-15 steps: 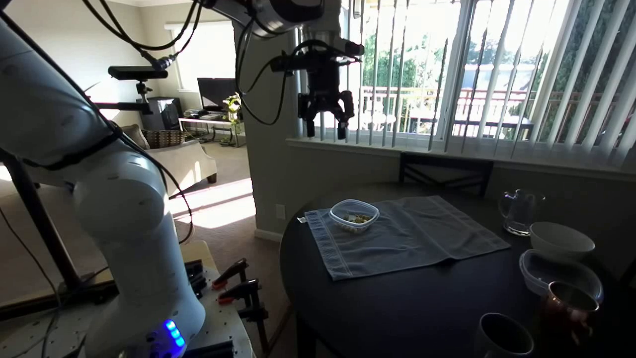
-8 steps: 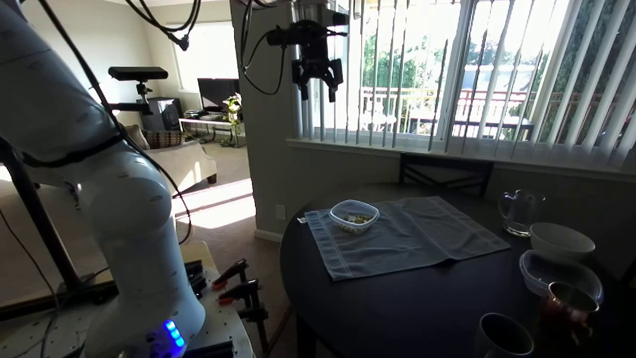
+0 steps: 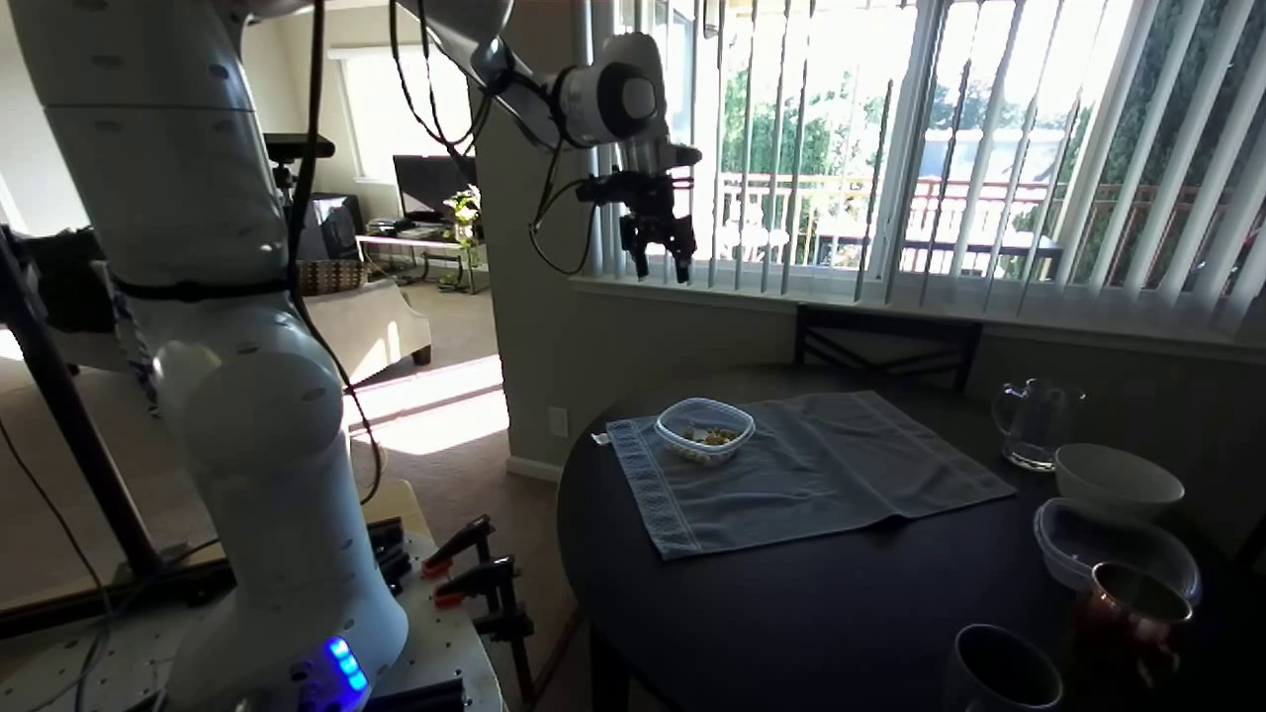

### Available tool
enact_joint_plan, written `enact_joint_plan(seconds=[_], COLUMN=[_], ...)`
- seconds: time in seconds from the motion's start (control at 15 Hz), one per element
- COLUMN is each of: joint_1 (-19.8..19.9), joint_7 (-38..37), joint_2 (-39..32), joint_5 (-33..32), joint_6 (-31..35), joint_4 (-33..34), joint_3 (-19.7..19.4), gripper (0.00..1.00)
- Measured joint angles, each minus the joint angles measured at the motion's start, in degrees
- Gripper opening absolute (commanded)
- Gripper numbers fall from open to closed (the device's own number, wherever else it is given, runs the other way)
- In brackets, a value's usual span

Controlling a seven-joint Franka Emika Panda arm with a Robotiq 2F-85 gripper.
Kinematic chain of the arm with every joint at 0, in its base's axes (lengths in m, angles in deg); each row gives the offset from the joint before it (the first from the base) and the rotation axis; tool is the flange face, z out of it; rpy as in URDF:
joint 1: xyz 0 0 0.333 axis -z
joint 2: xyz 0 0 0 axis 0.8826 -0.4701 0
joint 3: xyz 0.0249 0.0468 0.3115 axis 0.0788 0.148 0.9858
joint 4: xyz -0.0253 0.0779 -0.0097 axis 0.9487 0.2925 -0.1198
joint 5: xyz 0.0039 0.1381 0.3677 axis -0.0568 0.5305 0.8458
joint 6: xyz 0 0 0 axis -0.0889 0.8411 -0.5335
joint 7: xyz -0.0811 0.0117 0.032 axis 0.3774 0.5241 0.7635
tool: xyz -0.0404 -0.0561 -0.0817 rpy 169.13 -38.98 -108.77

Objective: Pour the candy onto the blue towel.

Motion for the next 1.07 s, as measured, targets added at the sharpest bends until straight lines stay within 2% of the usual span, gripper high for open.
enact_joint_plan(seconds=[0.27,0.4,1.07], joint_1=[-0.3,-0.8,-1.4], joint_7=[-12.6,-17.3,-18.4], joint_2=[-6.8,-9.6,-11.1], joint_5=[-18.5,-23.8,-25.0], joint_6=[2.3,1.4,0.2], joint_4=[1.9,1.9,3.2], joint_3=[-1.4,-3.1,-3.6], gripper=[1.00,1.00,1.00])
